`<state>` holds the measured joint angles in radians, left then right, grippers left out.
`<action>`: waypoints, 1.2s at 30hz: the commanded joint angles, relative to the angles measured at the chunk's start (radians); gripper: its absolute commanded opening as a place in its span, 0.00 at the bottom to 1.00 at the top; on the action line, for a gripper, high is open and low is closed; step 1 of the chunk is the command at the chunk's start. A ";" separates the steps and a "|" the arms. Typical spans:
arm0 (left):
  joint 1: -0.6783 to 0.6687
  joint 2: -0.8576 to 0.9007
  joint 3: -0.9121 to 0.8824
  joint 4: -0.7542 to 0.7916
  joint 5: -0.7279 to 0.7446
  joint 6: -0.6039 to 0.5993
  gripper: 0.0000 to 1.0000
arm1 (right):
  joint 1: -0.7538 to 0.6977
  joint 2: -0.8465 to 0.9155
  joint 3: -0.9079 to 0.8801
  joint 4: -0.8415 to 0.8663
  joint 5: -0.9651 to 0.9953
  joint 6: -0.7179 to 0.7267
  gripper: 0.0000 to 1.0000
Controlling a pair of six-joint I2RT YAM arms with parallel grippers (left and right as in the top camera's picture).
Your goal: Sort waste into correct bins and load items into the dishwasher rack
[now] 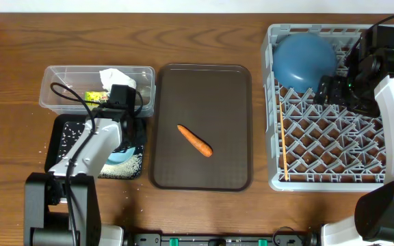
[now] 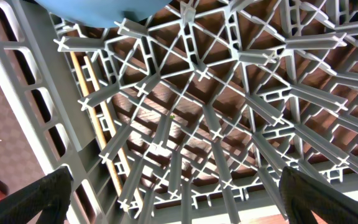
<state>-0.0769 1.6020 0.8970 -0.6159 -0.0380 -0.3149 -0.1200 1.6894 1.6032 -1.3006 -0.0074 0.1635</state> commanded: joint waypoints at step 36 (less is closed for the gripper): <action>0.004 -0.229 0.040 -0.092 0.057 0.037 0.06 | 0.002 -0.006 -0.001 -0.010 0.008 -0.016 0.99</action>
<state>-0.0757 1.4212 0.9039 -0.6949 0.0036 -0.2913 -0.1200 1.6894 1.6032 -1.3098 -0.0071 0.1631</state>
